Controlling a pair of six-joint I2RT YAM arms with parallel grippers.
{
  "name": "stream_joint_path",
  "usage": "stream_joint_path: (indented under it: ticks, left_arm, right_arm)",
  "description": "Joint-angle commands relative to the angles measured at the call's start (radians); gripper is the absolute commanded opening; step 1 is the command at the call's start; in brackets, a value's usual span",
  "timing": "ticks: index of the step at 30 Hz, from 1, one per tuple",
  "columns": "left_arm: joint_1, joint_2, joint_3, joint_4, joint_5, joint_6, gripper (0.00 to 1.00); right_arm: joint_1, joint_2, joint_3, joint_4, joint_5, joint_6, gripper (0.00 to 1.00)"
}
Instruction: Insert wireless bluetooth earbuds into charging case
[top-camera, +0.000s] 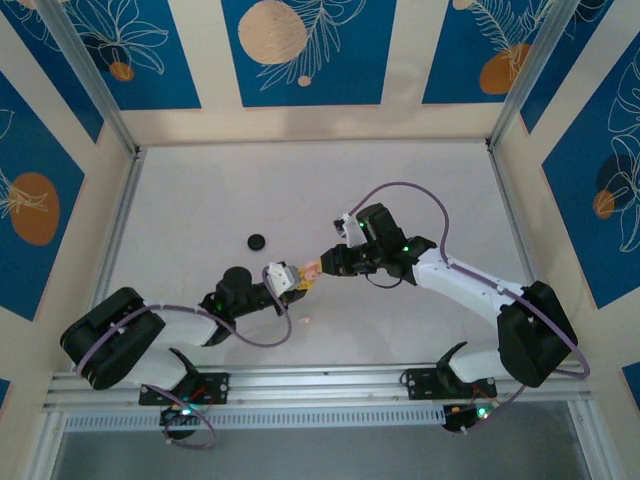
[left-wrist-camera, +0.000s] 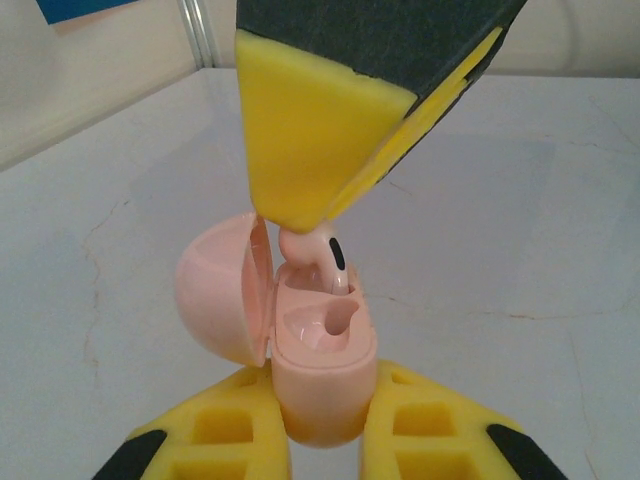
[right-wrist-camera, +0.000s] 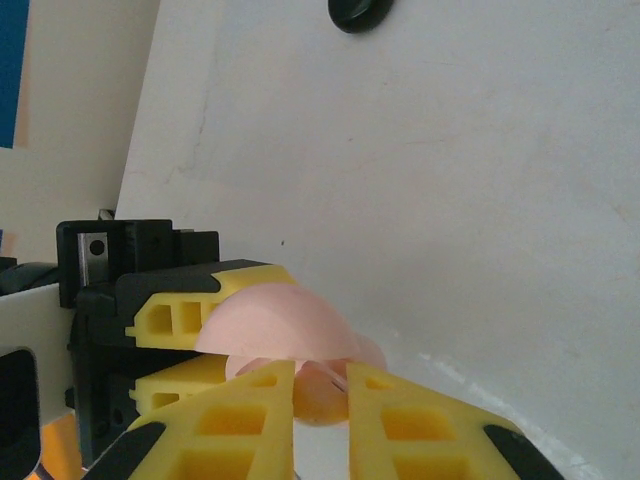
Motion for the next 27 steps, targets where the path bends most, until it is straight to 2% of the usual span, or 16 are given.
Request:
stream_joint_path:
  ticks: [1, 9, 12, 21, 27]
  left_arm:
    - [-0.009, -0.034, 0.018, 0.015, -0.007, 0.036, 0.10]
    - [-0.014, -0.062, 0.021, -0.015, -0.038, 0.050, 0.10]
    - [-0.018, -0.074, 0.021, -0.028, -0.060, 0.061, 0.10]
    - [-0.020, -0.078, 0.024, -0.038, -0.058, 0.079, 0.10]
    - [-0.022, -0.091, 0.018, -0.046, -0.056, 0.080, 0.09]
  right_arm:
    - [0.007, 0.003, -0.013, -0.008, -0.047, 0.011, 0.17]
    - [0.004, 0.005, 0.002, -0.119, 0.046, 0.091, 0.17]
    - [0.005, -0.010, -0.015, -0.090, 0.042, 0.123, 0.18]
    - [-0.005, -0.060, -0.035, 0.026, -0.035, 0.114, 0.34]
    - [-0.027, -0.124, -0.050, 0.019, -0.040, 0.090, 0.36]
